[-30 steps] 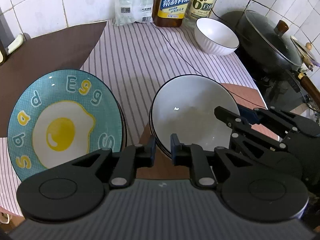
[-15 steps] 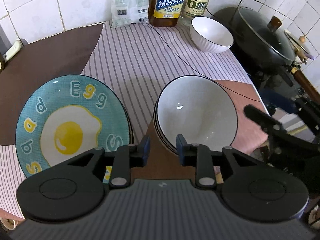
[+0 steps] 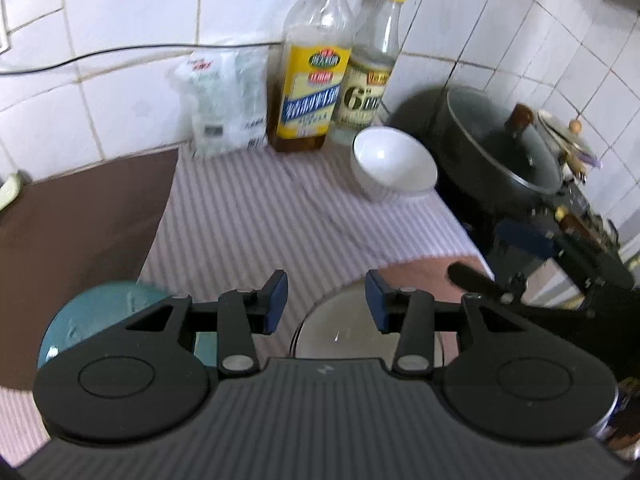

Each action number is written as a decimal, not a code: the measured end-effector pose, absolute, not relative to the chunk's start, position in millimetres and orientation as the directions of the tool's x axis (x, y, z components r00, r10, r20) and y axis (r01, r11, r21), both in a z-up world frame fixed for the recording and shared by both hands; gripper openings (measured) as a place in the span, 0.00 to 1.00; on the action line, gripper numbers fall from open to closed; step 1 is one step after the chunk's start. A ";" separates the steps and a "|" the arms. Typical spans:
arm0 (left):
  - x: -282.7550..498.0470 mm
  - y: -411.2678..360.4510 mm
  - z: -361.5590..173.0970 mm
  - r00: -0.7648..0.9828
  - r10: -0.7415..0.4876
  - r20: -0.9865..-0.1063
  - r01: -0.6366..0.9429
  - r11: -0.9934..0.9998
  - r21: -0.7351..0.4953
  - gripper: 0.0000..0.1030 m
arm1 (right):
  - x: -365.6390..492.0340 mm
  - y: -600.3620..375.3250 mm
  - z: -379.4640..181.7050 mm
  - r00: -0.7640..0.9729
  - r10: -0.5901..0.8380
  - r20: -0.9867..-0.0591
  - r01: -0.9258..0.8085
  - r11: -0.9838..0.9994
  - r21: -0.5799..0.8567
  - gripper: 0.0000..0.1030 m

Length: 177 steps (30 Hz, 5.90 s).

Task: Organize plates and bowls
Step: 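Move both grippers to the third white bowl beside the bottles, then close both grippers on the third white bowl's rim, then lift the third bowl and carry it over the nested bowls, then lower the third bowl into the nested bowls with both grippers, then open both grippers and move them down to the bowl stack's base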

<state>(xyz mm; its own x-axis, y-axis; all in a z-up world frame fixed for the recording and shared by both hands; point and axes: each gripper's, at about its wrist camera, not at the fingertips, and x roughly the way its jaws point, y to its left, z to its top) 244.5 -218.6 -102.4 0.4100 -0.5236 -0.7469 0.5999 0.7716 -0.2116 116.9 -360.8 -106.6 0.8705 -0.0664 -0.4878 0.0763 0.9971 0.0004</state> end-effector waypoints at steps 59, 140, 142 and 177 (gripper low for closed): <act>344.9 -369.5 -182.2 0.356 -0.450 -0.819 0.606 0.778 -0.164 0.13 | 237.8 -407.8 -210.9 0.843 -0.166 -0.512 0.210 0.977 0.027 0.98; 179.2 -238.6 -145.7 0.471 -0.241 -0.849 0.494 0.869 0.028 0.14 | 107.1 -282.8 -165.7 0.767 0.068 -0.638 -0.104 0.994 -0.019 0.97; 178.1 -239.8 -146.7 0.484 -0.237 -0.842 0.494 0.869 0.040 0.14 | 105.6 -282.2 -166.5 0.776 0.062 -0.627 -0.101 0.995 -0.026 0.97; 157.2 -153.4 -160.8 0.460 -0.584 -0.669 0.337 0.812 -0.477 0.58 | 51.3 -278.4 -224.8 0.887 0.063 -0.457 -0.085 0.996 -0.027 0.98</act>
